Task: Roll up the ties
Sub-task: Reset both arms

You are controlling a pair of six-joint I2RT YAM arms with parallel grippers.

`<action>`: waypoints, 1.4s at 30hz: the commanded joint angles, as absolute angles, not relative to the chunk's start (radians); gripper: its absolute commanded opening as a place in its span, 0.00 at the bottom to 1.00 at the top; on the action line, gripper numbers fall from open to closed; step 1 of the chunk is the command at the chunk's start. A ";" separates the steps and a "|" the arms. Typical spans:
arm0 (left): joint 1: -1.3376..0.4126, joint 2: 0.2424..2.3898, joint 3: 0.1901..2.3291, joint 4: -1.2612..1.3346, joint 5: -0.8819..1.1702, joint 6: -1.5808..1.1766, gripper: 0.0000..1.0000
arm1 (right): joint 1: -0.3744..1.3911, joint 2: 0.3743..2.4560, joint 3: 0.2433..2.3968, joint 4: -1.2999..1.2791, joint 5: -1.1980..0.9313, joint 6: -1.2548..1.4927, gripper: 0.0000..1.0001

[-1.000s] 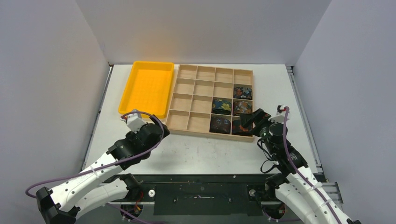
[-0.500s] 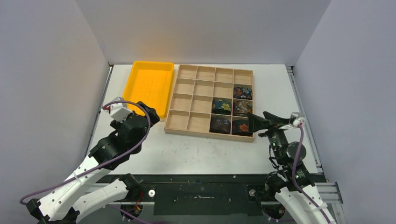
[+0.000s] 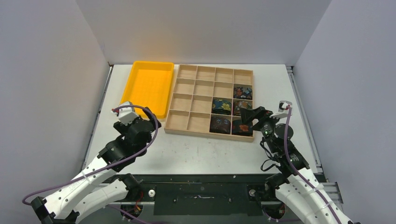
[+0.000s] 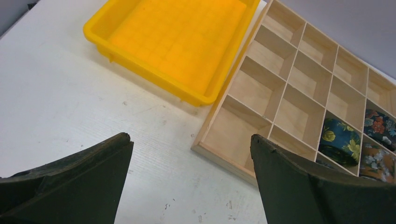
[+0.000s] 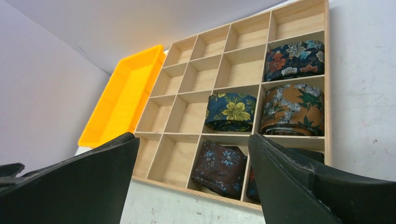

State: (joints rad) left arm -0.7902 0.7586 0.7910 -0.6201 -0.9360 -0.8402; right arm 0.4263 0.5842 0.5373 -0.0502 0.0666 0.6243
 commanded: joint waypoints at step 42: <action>-0.204 1.331 0.322 0.846 -0.507 -0.025 0.96 | 0.258 1.539 0.169 1.341 0.741 0.054 0.90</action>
State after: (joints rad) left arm -0.2302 1.3159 0.2707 0.7082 -0.6029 -0.1207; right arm 0.2707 1.4811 0.1654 1.1290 0.8520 0.1116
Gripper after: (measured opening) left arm 0.964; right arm 0.898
